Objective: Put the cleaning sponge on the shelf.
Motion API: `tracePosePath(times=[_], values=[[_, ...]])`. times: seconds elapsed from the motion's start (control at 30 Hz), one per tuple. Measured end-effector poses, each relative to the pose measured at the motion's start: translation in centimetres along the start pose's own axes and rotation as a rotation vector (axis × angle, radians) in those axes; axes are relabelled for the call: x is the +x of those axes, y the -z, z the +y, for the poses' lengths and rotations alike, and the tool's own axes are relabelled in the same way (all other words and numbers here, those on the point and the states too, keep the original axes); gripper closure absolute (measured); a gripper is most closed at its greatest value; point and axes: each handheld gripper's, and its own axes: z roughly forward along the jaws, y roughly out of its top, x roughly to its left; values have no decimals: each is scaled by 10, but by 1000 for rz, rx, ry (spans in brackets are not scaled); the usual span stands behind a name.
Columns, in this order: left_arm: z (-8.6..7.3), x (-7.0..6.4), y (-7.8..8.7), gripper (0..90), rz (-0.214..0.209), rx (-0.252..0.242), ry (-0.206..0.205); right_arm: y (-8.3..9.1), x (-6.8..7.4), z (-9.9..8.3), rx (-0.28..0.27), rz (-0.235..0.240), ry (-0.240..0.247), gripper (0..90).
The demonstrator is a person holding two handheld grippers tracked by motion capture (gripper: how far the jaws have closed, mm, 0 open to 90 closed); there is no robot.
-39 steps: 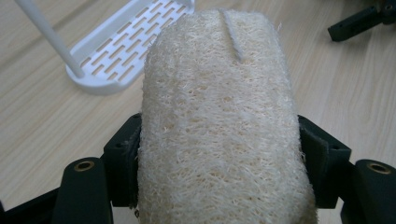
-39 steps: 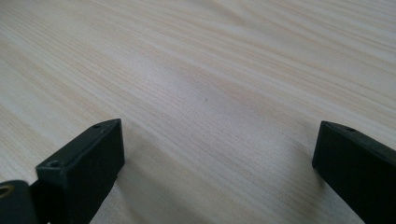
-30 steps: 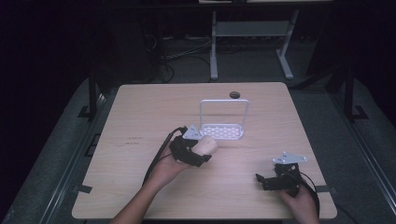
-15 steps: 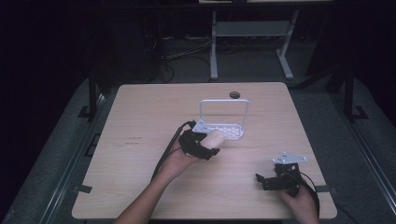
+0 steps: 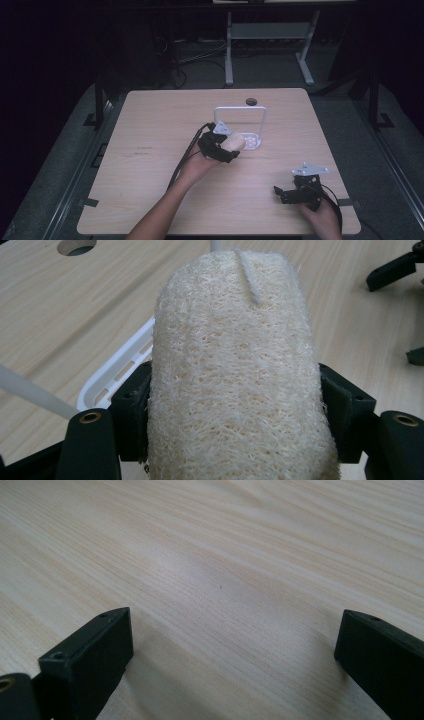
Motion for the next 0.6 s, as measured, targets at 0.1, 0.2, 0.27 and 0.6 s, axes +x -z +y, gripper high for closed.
tracePosePath(times=[0.1, 0.2, 0.27, 0.6], values=[[3, 2, -4, 291, 3, 2, 2, 0, 0, 0, 0, 0, 0, 20], [7, 3, -9, 291, 9, -2, 5, 0, 0, 0, 0, 0, 0, 20], [10, 4, -12, 291, 12, -1, 8, 0, 0, 0, 0, 1, -1, 20], [20, 11, -34, 291, 35, 10, 26, 0, 0, 0, 0, 0, 0, 20]])
